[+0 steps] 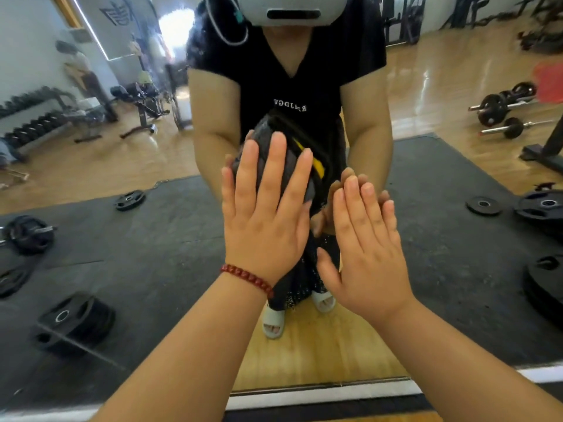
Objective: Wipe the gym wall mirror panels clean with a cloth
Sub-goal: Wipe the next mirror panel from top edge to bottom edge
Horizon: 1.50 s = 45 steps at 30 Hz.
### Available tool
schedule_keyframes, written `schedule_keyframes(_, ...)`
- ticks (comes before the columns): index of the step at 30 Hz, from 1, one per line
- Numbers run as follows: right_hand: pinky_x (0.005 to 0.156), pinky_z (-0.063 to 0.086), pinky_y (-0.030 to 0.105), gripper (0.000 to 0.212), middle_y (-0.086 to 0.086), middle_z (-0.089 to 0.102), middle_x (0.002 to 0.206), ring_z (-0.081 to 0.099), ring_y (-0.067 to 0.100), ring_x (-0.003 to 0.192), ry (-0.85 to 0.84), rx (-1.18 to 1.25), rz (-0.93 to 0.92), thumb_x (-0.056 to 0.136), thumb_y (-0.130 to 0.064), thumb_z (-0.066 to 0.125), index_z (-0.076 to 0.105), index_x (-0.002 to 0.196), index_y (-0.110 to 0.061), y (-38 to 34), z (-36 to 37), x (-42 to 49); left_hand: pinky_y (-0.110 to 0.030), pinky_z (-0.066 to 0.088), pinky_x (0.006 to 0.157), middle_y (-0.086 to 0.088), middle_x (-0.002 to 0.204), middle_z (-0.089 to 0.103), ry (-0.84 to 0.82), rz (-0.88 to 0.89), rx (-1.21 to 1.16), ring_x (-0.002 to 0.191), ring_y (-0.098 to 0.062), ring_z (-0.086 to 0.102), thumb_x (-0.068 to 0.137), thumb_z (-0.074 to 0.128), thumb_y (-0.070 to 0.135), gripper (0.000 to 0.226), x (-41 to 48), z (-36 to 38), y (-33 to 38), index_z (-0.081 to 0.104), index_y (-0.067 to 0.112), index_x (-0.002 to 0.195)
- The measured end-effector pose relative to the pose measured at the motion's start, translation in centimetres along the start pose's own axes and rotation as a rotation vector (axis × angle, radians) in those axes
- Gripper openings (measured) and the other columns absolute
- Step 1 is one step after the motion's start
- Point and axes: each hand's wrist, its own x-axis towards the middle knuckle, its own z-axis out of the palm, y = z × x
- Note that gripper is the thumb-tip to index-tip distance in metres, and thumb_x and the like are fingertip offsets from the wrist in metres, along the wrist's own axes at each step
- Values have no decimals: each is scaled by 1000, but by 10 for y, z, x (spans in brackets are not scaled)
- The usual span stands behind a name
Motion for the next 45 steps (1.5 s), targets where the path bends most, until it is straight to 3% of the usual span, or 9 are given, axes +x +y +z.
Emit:
schedule_keyframes(5,124,0,42,94,4,-11,165,-2,23,153,-22,-2,7,85,-26,59,2,157,-7,-2,13,-25,-48,-5,122,-6,165,-11,-110,112,74,151,-28,-11,101,43,33,70,-80,20,3,4,23,158)
schedule_keyframes(11,124,-1,44,92,4,-13,165,-5,24,153,-10,-3,24,85,-28,55,1,157,-7,-8,35,-47,-48,-8,122,-4,165,-13,-147,104,71,151,-27,-12,106,32,32,59,-100,22,10,7,24,158)
schedule_keyframes(16,123,-3,44,85,1,-16,164,-8,23,153,28,64,19,83,-28,45,7,155,-1,-7,42,-47,-51,0,120,-11,159,23,21,36,-11,145,-37,17,103,44,29,49,-41,16,7,35,20,150)
schedule_keyframes(19,123,-3,43,83,1,-14,164,-6,23,153,60,69,-16,84,-27,45,10,154,1,-2,46,-48,-48,-3,120,-7,160,18,29,99,23,148,-32,12,103,42,32,53,-62,26,4,26,23,153)
schedule_keyframes(23,124,0,43,80,3,-8,165,-2,22,153,93,71,-64,85,-26,46,12,153,0,5,52,-55,-46,-4,122,-5,166,-6,-115,257,115,152,-27,-6,98,48,36,70,-148,44,4,13,25,158)
schedule_keyframes(27,124,2,41,76,10,11,161,1,21,153,128,66,-134,87,-26,44,15,152,0,15,59,-63,-46,-4,123,-5,166,0,-141,302,168,152,-27,-4,98,44,36,67,-164,48,5,16,26,158)
schedule_keyframes(34,123,10,47,61,21,24,157,15,29,150,298,90,-194,99,-32,35,29,148,5,20,75,-64,-48,7,122,-12,159,28,89,208,62,147,-33,19,102,40,31,50,-90,36,6,38,20,151)
schedule_keyframes(39,123,16,47,64,23,33,154,25,32,147,439,-4,-249,91,-23,52,35,146,5,24,94,-70,-46,5,123,-11,160,27,125,246,118,148,-33,19,102,36,33,52,-117,50,4,36,19,151)
schedule_keyframes(45,123,16,48,68,23,33,155,25,33,147,483,-23,-277,85,-23,49,40,145,8,24,99,-73,-47,10,123,-8,160,23,38,403,156,149,-31,19,99,41,36,55,-168,62,4,36,15,150)
